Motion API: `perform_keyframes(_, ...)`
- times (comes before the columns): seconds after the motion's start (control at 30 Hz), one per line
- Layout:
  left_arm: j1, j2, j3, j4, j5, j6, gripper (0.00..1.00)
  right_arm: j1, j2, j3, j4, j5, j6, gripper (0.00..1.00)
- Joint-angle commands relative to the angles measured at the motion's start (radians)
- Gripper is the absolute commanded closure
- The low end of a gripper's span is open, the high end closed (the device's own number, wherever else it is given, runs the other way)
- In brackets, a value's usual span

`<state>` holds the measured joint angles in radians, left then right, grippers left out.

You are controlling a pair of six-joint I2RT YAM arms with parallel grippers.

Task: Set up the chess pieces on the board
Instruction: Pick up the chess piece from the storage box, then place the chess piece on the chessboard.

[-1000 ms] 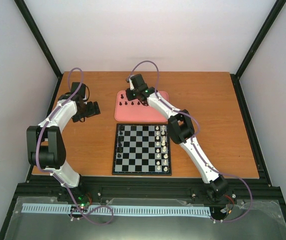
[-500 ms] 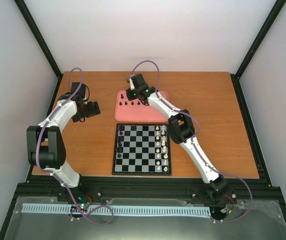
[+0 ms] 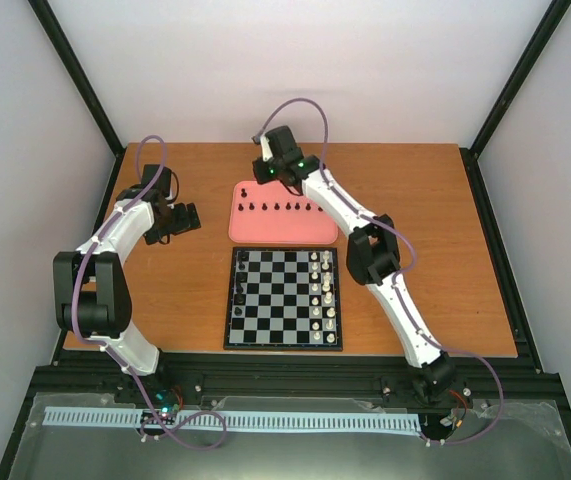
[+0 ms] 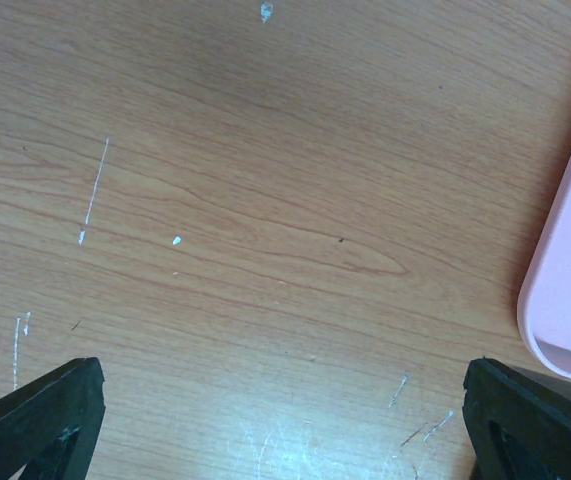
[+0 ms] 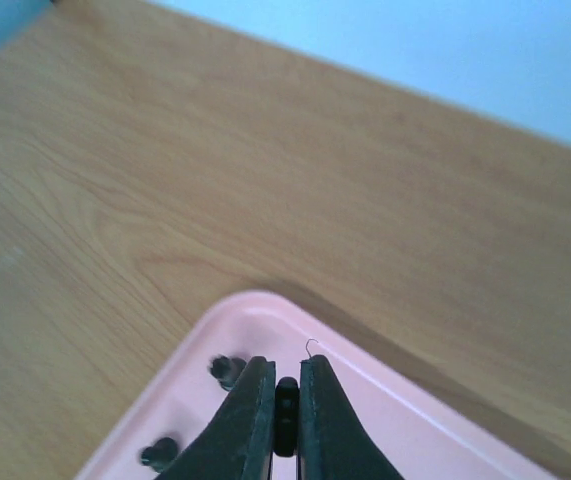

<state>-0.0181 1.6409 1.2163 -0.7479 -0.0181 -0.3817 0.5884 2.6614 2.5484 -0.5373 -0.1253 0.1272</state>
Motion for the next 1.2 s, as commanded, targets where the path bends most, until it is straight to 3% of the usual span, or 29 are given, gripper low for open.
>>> perform_keyframes(0.0,0.0,0.007,0.021,0.011,0.004,-0.014,0.0,-0.003,-0.145,-0.015,-0.006,-0.025,-0.033,0.97)
perform_keyframes(0.13,0.0,0.017,0.024,0.014,0.004,-0.016,0.0,0.029,-0.283,-0.165,-0.025,-0.063,-0.057,0.97)
perform_keyframes(0.3,0.0,0.014,0.036,0.011,-0.019,-0.011,0.0,0.115,-0.588,-0.699,0.165,-0.037,-0.039,0.97)
perform_keyframes(0.5,0.0,0.013,0.037,0.016,-0.025,-0.01,0.0,0.209,-0.834,-0.999,0.19,-0.018,-0.013,0.97)
perform_keyframes(0.83,0.0,0.022,0.031,0.025,-0.021,-0.014,0.0,0.378,-1.12,-1.365,0.243,0.091,0.039,0.97)
perform_keyframes(1.17,0.0,0.012,0.034,0.025,-0.019,-0.012,0.0,0.538,-1.089,-1.512,0.418,0.103,0.05,0.97)
